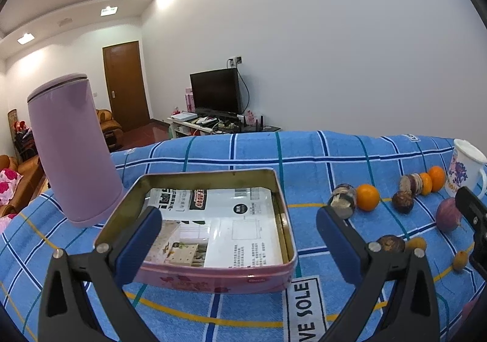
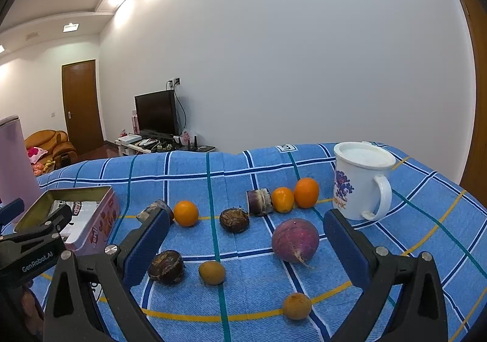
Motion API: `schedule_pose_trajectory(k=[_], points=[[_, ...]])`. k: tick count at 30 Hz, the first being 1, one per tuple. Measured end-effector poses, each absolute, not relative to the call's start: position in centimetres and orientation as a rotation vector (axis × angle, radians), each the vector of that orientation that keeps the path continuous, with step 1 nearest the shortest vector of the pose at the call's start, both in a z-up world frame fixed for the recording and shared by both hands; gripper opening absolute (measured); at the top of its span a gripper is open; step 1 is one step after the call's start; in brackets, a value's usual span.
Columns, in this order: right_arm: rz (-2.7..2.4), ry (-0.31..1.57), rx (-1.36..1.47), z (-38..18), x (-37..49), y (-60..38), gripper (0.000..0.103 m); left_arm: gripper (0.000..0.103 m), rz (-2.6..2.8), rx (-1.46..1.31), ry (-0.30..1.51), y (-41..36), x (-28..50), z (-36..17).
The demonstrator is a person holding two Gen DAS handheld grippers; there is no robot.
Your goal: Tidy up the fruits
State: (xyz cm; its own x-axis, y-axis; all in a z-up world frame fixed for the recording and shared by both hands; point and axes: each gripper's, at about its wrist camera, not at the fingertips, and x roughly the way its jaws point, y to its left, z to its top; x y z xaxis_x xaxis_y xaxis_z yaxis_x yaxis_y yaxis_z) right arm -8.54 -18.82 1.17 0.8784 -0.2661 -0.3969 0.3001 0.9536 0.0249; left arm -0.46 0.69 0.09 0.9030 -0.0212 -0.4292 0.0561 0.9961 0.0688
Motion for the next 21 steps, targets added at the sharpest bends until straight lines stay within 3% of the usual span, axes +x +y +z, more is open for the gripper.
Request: schedule_pose_trajectory(k=[21], points=[[-0.343, 0.419, 0.095, 0.9, -8.4, -20.0, 0.102, 0.103, -0.057, 0.093, 0.458, 0.5, -0.5, -0.2]])
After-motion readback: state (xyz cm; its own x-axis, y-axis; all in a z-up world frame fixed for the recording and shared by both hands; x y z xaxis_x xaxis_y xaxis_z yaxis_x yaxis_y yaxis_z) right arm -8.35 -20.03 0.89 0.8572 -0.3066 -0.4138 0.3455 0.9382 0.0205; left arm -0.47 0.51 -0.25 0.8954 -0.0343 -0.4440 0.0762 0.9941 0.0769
